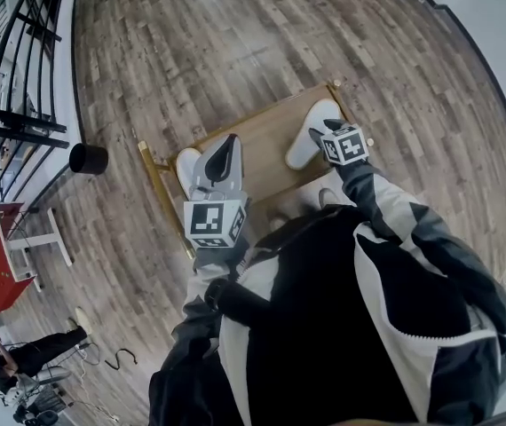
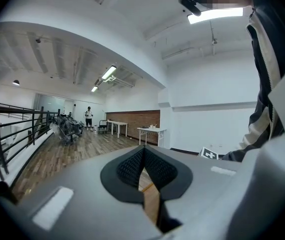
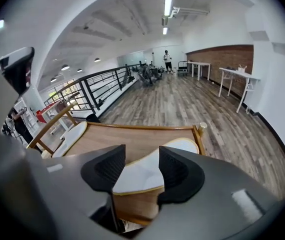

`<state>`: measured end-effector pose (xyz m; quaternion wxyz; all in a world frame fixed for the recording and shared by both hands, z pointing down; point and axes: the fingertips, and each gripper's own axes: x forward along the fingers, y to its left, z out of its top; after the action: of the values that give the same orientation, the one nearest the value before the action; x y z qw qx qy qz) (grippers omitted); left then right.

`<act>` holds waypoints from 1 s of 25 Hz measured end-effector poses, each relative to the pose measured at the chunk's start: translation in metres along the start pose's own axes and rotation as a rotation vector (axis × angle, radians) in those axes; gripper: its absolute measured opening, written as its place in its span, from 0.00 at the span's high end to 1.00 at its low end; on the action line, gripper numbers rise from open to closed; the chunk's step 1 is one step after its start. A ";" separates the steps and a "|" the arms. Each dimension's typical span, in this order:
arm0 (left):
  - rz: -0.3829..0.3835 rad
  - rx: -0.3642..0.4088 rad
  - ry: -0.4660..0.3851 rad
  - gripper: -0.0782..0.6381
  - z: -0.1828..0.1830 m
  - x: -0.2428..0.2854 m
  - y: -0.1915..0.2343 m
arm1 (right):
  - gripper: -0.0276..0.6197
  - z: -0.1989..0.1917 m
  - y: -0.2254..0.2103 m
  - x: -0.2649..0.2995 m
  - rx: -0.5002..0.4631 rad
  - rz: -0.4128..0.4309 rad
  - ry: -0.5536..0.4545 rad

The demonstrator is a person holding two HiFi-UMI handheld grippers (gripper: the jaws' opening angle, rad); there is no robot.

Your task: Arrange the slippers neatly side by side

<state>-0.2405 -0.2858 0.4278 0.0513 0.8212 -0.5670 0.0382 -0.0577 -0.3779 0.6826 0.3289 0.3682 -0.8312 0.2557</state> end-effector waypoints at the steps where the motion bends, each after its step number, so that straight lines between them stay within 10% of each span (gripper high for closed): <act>1: -0.004 0.002 0.003 0.87 -0.001 0.000 -0.001 | 0.62 -0.007 -0.006 0.003 0.021 -0.016 0.023; 21: 0.046 -0.032 0.114 0.87 -0.038 -0.003 0.006 | 0.58 -0.079 -0.051 0.071 0.489 -0.043 0.247; 25: 0.069 -0.048 0.125 0.87 -0.042 -0.007 0.011 | 0.89 -0.076 -0.045 0.078 0.485 0.016 0.271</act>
<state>-0.2533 -0.2777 0.4694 0.1049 0.7959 -0.5912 0.0778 -0.0352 -0.3889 0.7975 0.3374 0.3922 -0.6971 0.4965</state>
